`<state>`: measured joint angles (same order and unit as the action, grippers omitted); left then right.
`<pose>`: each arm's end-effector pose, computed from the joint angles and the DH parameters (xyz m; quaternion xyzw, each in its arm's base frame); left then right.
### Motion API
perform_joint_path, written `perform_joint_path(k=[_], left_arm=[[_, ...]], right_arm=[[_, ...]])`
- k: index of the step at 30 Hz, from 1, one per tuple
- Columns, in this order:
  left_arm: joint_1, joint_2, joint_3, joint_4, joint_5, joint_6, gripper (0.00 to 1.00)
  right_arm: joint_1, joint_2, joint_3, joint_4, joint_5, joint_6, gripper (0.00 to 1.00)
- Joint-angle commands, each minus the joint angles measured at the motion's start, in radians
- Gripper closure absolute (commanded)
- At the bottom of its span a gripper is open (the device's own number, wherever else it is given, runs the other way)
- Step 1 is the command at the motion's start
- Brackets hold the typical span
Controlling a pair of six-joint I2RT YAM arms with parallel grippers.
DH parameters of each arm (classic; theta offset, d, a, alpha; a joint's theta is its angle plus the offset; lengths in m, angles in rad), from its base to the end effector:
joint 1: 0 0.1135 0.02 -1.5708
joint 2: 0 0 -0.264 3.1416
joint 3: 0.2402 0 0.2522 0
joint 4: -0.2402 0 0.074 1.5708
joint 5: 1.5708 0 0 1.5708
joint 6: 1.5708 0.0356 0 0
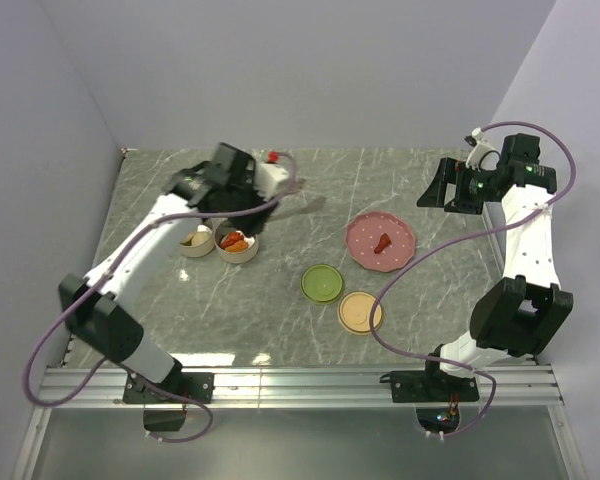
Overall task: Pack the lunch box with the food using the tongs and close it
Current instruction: Pick up the food using the clamp
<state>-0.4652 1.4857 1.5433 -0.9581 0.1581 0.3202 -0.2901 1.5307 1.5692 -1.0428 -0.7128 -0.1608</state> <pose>0.2714 -0.1425 0.3650 0.3843 0.8598 -0.0981 0.3216 0.2999 -0.0652 0.3615 -0.0392 0.9042 0.2680 0.3302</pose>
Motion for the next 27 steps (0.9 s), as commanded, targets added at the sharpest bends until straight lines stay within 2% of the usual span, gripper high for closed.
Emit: perform_joint_path(k=[1,6,15,27], left_arm=[[-0.131,0.1,0.093,0.045,-0.005,-0.085,0.44],[-0.229,0.258,0.178,0.097,0.0,-0.183,0.44],[-0.368,0.488,0.333,0.114,-0.057,-0.193,0.44],[-0.438,0.671,0.422,0.18,-0.144,-0.188,0.46]], right_arm=[[-0.001,0.009,0.066,-0.005,0.05,0.015,0.0],[-0.029,0.017,0.1,-0.014,0.068,0.015,0.0],[-0.057,0.026,0.112,-0.033,0.052,0.007,0.0],[-0.064,0.029,0.095,-0.045,0.016,-0.009,0.0]])
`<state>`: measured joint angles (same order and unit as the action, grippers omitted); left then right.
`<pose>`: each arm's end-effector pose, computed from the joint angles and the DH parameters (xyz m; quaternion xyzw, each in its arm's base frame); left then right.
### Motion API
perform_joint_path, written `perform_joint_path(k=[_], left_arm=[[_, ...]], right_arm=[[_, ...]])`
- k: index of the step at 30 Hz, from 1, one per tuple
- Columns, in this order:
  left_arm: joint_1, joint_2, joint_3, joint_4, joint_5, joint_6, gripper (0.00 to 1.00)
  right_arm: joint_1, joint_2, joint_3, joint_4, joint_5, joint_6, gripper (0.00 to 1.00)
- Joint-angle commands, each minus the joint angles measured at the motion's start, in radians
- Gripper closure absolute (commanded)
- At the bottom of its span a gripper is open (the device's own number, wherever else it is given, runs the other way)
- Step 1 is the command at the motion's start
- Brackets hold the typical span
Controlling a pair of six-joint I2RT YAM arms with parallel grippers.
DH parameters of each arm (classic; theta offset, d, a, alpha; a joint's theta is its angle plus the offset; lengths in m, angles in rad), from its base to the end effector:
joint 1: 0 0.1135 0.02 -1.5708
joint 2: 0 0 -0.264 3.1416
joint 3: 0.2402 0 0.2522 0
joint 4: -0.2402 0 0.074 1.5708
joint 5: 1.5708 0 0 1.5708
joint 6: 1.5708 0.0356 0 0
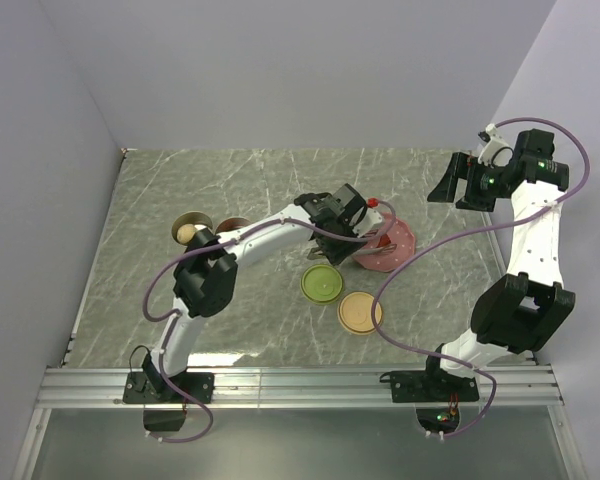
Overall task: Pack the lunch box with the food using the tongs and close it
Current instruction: Pick up the food using the clamp
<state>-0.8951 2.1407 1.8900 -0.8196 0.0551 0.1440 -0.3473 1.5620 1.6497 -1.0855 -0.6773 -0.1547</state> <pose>0.2907 -0.3658 0.2370 0.4868 0.8373 -0.1156 0.2205 0.3006 -0.0851 0.3732 -0.0064 0.9096 0.2425 0.3373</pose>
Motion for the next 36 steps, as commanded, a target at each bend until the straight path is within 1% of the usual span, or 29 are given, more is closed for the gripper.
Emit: perform_joint_path(k=[1,5,8,17,23,28,29,32,36], left_arm=[[-0.01,0.022,0.08,0.043,-0.049,-0.011,0.46],[-0.016,0.053,0.11,0.037,-0.038,-0.004,0.49],[-0.016,0.068,0.118,0.025,-0.041,-0.001,0.54],[-0.015,0.016,0.106,0.011,-0.049,0.008,0.7],[0.007,-0.036,0.116,0.004,0.026,-0.014,0.79],[0.035,-0.091,0.127,-0.009,0.107,-0.001,0.8],[0.05,-0.122,0.12,-0.007,0.158,-0.001,0.81],[0.088,-0.189,0.08,-0.001,0.218,-0.004,0.82],[0.145,-0.292,0.0,0.002,0.249,0.014,0.84]], right_arm=[[-0.009,-0.003,0.009,-0.002,-0.021,-0.017,0.0],[-0.019,-0.008,0.001,-0.001,-0.027,-0.02,0.0],[-0.024,-0.011,-0.002,-0.005,-0.03,-0.026,0.0],[-0.038,-0.011,-0.008,-0.007,-0.045,-0.036,0.0],[-0.039,-0.011,-0.019,-0.004,-0.056,-0.034,0.0],[-0.038,-0.013,-0.015,-0.007,-0.057,-0.039,0.0],[-0.039,-0.013,-0.014,-0.007,-0.059,-0.04,0.0],[-0.039,-0.013,-0.016,-0.008,-0.061,-0.043,0.0],[-0.039,-0.011,-0.022,-0.007,-0.065,-0.048,0.0]])
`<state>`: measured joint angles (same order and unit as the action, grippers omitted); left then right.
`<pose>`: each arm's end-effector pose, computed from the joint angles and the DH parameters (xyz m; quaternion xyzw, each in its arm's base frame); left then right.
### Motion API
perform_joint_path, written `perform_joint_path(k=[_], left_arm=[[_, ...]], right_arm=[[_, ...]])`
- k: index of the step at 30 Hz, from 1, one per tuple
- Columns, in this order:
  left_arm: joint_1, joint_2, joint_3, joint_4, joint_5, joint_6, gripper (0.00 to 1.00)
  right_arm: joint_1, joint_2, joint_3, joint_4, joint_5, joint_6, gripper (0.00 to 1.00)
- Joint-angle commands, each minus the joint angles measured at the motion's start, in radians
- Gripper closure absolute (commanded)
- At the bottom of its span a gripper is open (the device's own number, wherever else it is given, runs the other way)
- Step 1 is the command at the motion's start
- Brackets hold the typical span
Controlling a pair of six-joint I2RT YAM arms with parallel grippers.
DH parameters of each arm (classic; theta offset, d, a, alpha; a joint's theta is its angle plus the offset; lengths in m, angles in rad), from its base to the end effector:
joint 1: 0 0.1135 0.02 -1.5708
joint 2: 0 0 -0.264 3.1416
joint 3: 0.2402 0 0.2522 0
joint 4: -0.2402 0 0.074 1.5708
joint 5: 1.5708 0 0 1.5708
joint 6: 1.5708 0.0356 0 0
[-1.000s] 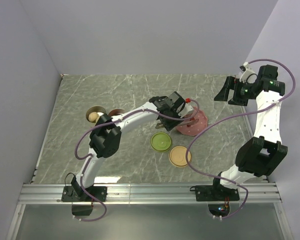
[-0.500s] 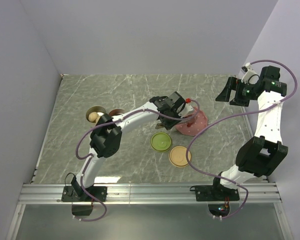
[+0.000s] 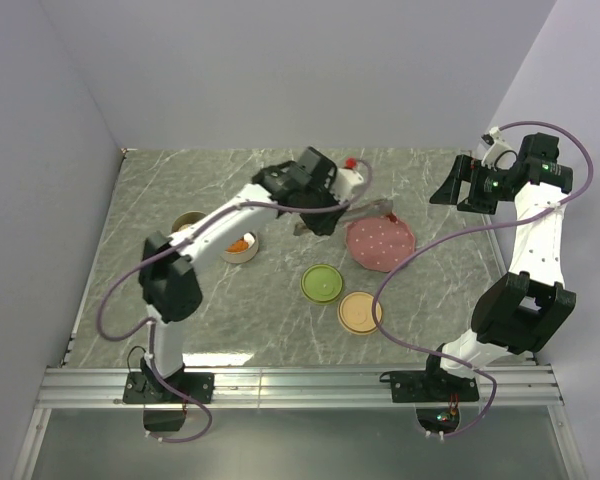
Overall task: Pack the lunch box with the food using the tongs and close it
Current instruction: Place the food into the lunch box
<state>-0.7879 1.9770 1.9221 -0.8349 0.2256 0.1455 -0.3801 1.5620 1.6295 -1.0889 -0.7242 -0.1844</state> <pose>0.3051 -0.3180 0.3180 0.4550 0.8195 -0.2054 0.2814 0.2972 -0.0933 0.3680 -0.0077 0.9052 0.2568 0.3386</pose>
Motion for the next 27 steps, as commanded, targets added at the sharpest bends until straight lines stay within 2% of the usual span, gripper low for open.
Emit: perform_joint_path(k=[1,12,19,22,27], left_arm=[[0.07,-0.15,-0.067,0.014,0.084,0.017,0.84],[0.32,-0.5,-0.326,-0.052,0.127,0.071,0.89],[0.527,-0.734,-0.564,-0.099,0.023,0.15,0.91],[0.581,-0.854,-0.658,-0.112,-0.049,0.184,0.91],[0.618,-0.94,-0.742,-0.13,-0.153,0.207,0.92]], right_arm=[[-0.006,-0.011,-0.006,0.0,-0.02,-0.018,0.0],[-0.005,0.009,0.0,0.0,-0.03,-0.024,0.0],[-0.005,0.023,-0.008,0.006,-0.049,-0.023,0.0],[-0.005,0.024,-0.022,0.017,-0.055,-0.021,0.0],[-0.003,0.033,-0.016,0.011,-0.052,-0.029,0.0]])
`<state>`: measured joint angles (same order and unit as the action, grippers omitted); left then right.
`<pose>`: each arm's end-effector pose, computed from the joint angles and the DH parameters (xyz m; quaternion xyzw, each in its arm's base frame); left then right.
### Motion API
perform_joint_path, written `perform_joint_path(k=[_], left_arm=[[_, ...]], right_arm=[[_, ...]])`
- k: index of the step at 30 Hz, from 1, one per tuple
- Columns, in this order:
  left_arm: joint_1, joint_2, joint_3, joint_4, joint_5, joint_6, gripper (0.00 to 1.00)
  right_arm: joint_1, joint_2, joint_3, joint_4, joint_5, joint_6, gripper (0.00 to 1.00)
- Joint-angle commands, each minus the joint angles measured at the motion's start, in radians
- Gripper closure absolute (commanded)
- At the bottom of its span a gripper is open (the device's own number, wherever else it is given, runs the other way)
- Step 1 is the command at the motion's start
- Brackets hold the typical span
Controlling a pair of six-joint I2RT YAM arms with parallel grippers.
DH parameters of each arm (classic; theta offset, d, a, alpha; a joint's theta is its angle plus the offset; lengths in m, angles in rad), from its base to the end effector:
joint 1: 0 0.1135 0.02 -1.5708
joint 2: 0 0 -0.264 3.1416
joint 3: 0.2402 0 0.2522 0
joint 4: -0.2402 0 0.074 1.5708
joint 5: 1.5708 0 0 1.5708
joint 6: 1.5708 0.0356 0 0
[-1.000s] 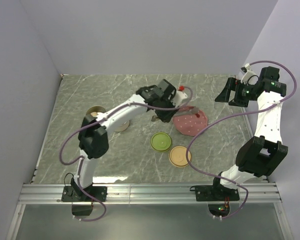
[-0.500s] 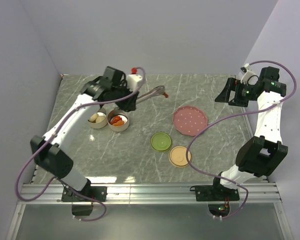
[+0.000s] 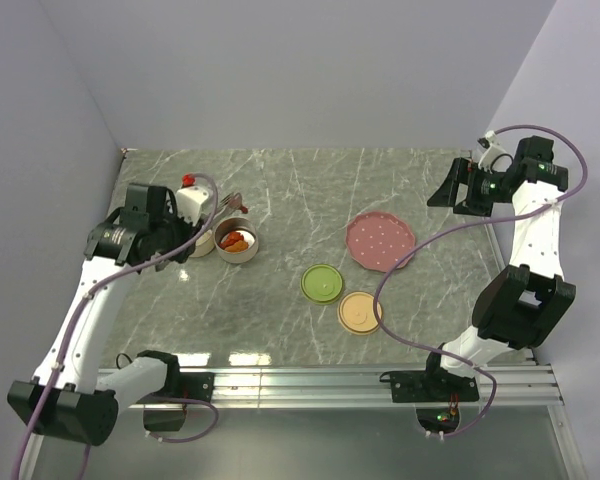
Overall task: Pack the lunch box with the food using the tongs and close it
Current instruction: Place the food into the lunch box
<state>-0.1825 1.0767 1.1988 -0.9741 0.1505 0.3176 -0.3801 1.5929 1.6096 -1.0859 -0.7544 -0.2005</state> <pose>0.1982 -0.0420 0.3531 0.2566 0.8979 -0.0465 0.3547 0.3042 -0.0953 0.3539 -0.0103 0.9052 0.2758 0.3232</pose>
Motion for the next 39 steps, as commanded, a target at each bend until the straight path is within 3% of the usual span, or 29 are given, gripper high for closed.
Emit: perform_joint_path(k=[1,8,19,29,39], left_arm=[[0.014,-0.047,-0.033,0.009,-0.098,0.032,0.92],[0.014,-0.073,-0.051,-0.044,-0.204,0.067,0.91],[0.014,-0.035,-0.061,-0.083,-0.145,0.121,0.9],[0.014,0.058,-0.09,0.061,-0.002,-0.086,0.93],[0.014,0.144,-0.122,0.121,0.098,-0.166,0.91]], right_arm=[[-0.003,0.001,0.006,0.007,-0.017,-0.014,0.0],[-0.003,0.002,-0.004,0.011,-0.017,-0.016,0.0],[-0.003,0.009,-0.02,0.023,-0.022,-0.01,0.0],[-0.003,0.01,-0.002,0.012,-0.011,-0.011,0.0],[-0.003,0.013,0.012,0.0,-0.006,-0.017,0.0]])
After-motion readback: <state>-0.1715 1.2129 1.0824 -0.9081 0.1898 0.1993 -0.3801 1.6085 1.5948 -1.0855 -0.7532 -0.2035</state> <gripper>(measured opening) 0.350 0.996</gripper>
